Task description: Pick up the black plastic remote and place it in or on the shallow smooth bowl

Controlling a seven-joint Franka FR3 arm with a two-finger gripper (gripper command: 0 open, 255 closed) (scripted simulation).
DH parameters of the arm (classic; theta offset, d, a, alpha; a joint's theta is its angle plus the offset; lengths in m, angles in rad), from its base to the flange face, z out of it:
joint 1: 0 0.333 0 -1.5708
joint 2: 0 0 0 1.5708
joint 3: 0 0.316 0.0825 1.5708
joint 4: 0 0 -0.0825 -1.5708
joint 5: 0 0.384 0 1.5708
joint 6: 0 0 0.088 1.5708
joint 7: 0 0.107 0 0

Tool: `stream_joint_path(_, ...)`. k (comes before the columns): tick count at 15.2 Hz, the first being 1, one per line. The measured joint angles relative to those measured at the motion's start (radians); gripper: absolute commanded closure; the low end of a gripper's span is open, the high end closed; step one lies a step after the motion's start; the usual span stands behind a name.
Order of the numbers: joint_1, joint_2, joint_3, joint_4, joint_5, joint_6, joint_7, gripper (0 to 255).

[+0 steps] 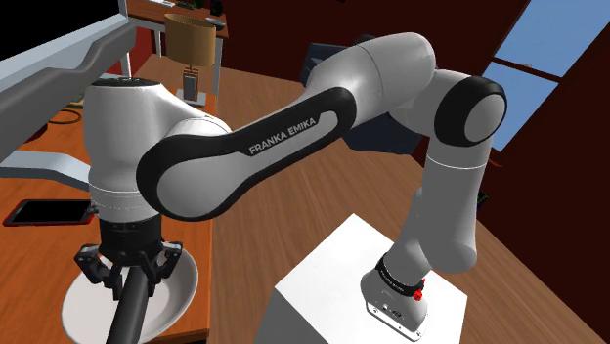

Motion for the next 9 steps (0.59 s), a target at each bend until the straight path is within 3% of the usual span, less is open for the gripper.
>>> stream_joint_path(4, 0.0, 0.001, 0.0, 0.0, -0.001, 0.002, 0.0, 255)
stream_joint_path(5, 0.001, 0.001, 0.0, 0.0, -0.001, 0.002, 0.001, 0)
stream_joint_path(9, 0.001, 0.002, 0.0, 0.0, -0.001, 0.002, 0.001, 0)
